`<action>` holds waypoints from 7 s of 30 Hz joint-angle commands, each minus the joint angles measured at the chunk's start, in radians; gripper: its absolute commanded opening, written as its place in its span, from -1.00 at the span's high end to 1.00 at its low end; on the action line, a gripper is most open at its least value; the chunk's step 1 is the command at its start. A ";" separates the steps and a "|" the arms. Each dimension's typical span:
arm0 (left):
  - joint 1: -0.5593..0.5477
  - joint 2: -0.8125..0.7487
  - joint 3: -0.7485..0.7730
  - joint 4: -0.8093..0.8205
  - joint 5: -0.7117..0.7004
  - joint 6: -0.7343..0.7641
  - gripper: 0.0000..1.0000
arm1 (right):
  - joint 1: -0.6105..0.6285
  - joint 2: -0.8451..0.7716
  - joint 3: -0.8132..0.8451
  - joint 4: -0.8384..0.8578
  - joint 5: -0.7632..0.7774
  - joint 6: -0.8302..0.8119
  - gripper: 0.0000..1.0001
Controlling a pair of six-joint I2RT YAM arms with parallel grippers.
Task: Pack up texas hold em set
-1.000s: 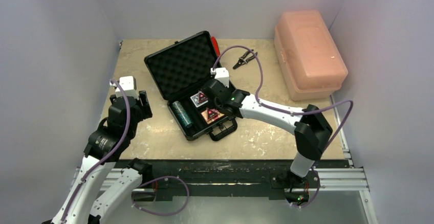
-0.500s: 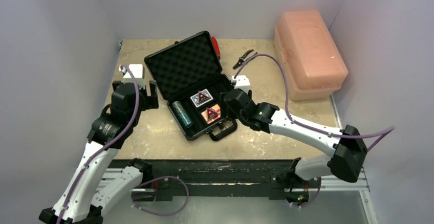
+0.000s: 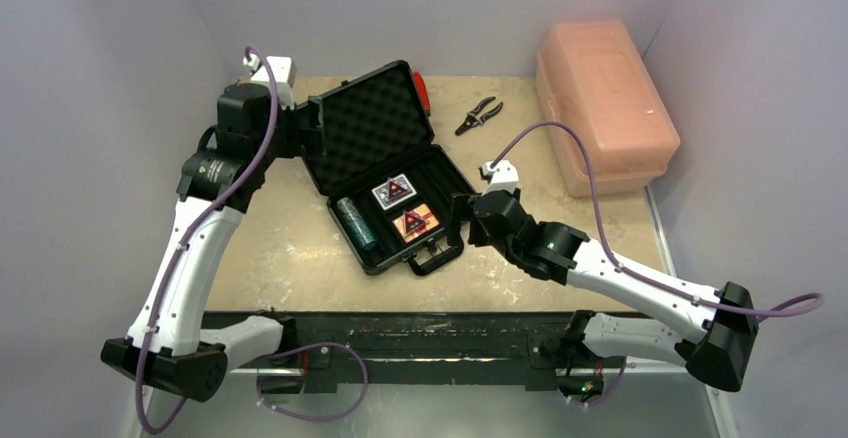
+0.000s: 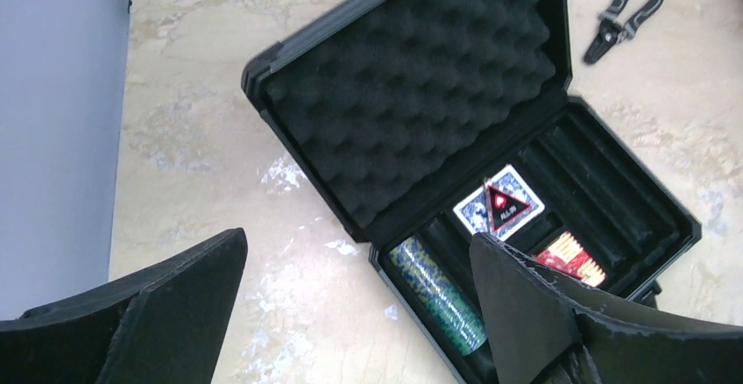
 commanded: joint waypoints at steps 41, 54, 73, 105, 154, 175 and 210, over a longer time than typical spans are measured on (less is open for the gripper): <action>0.561 0.752 0.514 0.031 0.521 -0.212 -0.08 | 0.003 -0.031 -0.142 0.027 -0.135 -0.021 -0.89; 0.561 0.812 0.459 0.028 0.546 -0.205 0.08 | 0.003 0.011 -0.137 0.060 -0.162 -0.031 -0.84; 0.537 0.824 0.390 0.053 0.697 -0.207 0.11 | -0.050 0.232 0.237 0.119 -0.310 -0.051 -0.67; 0.456 0.530 0.107 0.173 0.837 -0.183 0.11 | -0.211 0.806 0.988 0.157 -0.496 0.243 1.00; 0.303 0.057 -0.524 0.239 0.790 -0.267 0.10 | -0.212 0.436 0.335 0.216 -0.436 0.309 1.00; 0.296 0.040 -0.499 0.198 0.758 -0.246 0.10 | -0.212 0.220 0.020 0.160 -0.299 0.293 1.00; -0.267 0.333 -0.161 0.150 0.469 -0.214 0.55 | -0.212 -0.055 -0.441 0.483 -0.448 0.216 0.21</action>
